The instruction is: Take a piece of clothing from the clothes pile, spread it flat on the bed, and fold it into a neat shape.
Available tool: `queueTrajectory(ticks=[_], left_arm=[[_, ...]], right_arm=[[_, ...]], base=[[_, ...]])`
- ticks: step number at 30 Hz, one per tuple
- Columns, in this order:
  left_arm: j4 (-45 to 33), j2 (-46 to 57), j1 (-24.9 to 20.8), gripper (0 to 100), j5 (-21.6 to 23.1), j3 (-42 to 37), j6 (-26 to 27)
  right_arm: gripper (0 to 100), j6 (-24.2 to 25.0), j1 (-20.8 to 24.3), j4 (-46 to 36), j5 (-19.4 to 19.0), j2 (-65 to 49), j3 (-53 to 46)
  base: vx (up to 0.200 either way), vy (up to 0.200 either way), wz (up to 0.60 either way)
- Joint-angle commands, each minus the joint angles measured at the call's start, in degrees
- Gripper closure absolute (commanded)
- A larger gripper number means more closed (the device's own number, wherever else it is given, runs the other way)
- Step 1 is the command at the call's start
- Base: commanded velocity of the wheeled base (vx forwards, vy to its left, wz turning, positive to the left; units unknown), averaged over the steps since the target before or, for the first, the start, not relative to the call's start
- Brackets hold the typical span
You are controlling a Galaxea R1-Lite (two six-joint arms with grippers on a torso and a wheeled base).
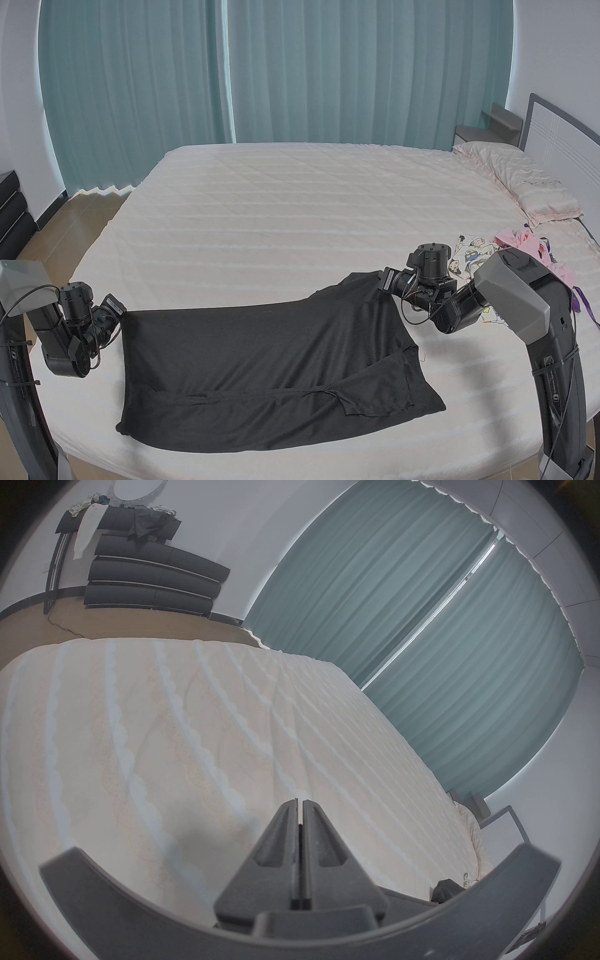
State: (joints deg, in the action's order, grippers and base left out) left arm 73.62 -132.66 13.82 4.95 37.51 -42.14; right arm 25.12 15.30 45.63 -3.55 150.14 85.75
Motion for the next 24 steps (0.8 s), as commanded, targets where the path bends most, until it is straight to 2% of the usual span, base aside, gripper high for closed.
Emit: queueTrajectory(ticks=[1,14,17,24], left_arm=[[0.03,1.53,0.33,100,0.06,-0.60,0.04],[-0.23,0.91,0.50,100,0.06,-1.30,0.48],[-0.23,1.00,0.68,100,0.06,-2.62,3.30],[-0.14,1.53,1.03,100,0.06,-3.50,4.00]], right_arm=[[100,-0.08,0.17,0.16,0.12,0.51,-0.06],[100,-0.08,0.43,1.66,0.30,0.15,-0.32],[100,0.10,0.17,1.66,-0.32,-2.66,-3.57],[100,-0.08,-0.01,2.71,-0.67,-4.94,-8.40]], base=[[0.000,0.000,0.00],[0.000,0.000,0.00],[0.000,0.000,0.00],[0.000,0.000,0.00]])
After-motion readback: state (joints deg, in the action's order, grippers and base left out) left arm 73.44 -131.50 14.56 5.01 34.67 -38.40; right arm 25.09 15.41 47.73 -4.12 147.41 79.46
